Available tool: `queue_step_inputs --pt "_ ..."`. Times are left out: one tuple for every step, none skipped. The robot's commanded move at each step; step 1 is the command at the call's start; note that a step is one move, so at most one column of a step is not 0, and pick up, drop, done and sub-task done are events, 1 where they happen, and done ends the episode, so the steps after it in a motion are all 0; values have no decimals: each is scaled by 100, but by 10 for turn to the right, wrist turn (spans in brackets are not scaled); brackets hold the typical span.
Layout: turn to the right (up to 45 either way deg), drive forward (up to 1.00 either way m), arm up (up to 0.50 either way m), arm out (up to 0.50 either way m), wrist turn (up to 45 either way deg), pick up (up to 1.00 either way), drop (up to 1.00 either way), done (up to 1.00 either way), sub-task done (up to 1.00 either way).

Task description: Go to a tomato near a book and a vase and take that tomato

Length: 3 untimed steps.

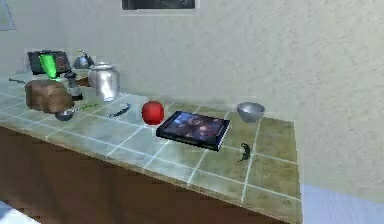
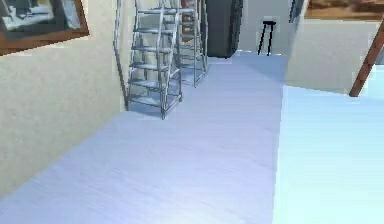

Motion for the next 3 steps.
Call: queue_step_inputs --pt "450 0 0 0 0 0 0 0 0" --pt "450 0 0 0 0 0 0 0 0" --pt "390 0 0 0 0 0 0 0 0"
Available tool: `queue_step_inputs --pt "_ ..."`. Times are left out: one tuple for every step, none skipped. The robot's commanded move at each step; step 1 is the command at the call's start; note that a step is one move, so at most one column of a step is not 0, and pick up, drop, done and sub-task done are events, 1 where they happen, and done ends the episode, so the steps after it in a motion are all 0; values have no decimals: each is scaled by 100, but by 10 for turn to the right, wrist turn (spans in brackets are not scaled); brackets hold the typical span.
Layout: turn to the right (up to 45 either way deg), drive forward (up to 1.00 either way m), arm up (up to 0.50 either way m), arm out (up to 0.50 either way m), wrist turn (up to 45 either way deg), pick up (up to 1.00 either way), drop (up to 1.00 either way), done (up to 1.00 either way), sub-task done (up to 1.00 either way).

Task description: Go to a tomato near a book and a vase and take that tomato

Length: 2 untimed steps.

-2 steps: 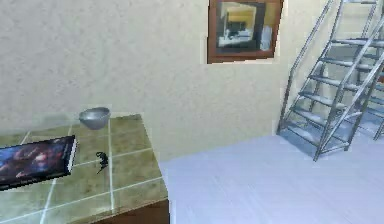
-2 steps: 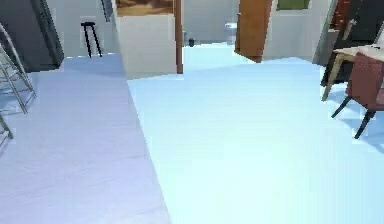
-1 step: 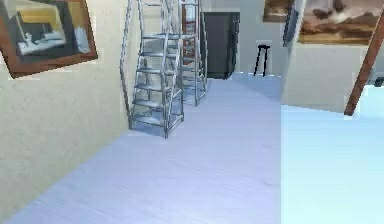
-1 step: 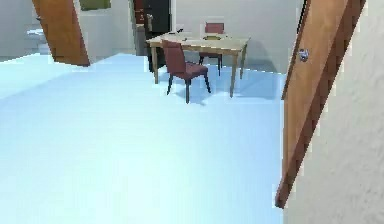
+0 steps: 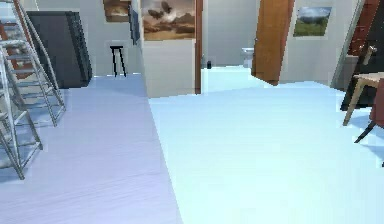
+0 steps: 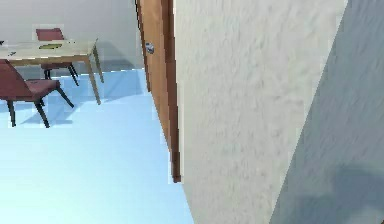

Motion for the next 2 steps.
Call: queue_step_inputs --pt "0 40 0 0 0 0 0 0 0" --pt "450 0 0 0 0 0 0 0 0"
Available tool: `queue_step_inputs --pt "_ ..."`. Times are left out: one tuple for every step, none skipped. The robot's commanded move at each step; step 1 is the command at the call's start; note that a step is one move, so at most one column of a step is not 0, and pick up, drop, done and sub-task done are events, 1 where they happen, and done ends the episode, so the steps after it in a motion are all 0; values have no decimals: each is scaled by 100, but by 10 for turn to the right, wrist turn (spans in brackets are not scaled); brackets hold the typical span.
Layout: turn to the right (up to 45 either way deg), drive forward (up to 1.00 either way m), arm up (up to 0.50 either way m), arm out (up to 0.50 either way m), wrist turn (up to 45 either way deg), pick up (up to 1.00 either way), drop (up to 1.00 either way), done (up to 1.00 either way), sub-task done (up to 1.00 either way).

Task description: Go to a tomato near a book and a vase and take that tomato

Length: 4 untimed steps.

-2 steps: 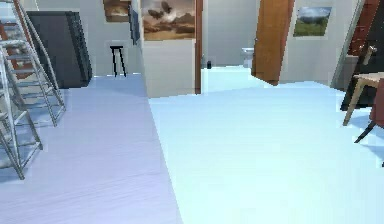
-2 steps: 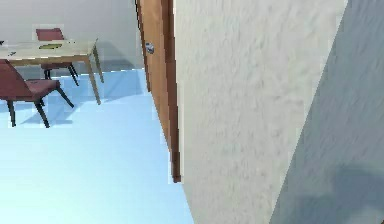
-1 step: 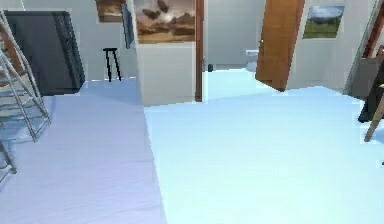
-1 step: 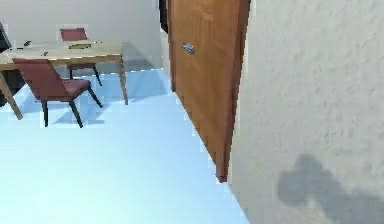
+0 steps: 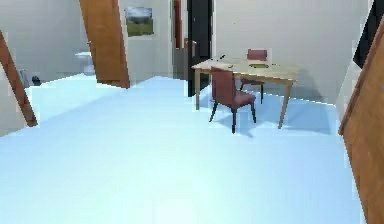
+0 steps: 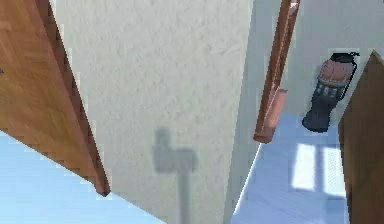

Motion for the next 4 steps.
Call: queue_step_inputs --pt "450 0 0 0 0 0 0 0 0" --pt "240 0 0 0 0 0 0 0 0" --pt "450 0 0 0 0 0 0 0 0" --pt "450 0 0 0 0 0 0 0 0"
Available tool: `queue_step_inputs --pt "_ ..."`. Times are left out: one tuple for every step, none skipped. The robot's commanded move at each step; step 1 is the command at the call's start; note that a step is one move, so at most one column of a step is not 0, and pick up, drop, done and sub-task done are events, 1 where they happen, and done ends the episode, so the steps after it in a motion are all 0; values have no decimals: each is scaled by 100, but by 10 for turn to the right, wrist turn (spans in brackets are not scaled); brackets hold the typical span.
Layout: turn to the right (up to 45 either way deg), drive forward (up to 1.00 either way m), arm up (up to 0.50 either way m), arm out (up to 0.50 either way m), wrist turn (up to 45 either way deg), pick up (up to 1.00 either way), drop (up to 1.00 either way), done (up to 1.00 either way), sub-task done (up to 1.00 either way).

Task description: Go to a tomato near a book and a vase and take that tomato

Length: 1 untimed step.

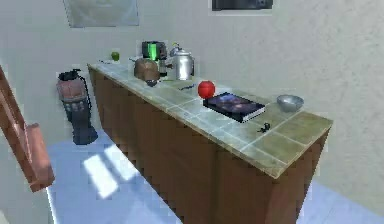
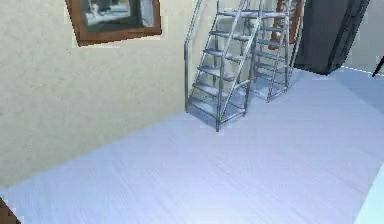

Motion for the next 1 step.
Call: queue_step_inputs --pt "450 0 0 0 0 0 0 0 0"
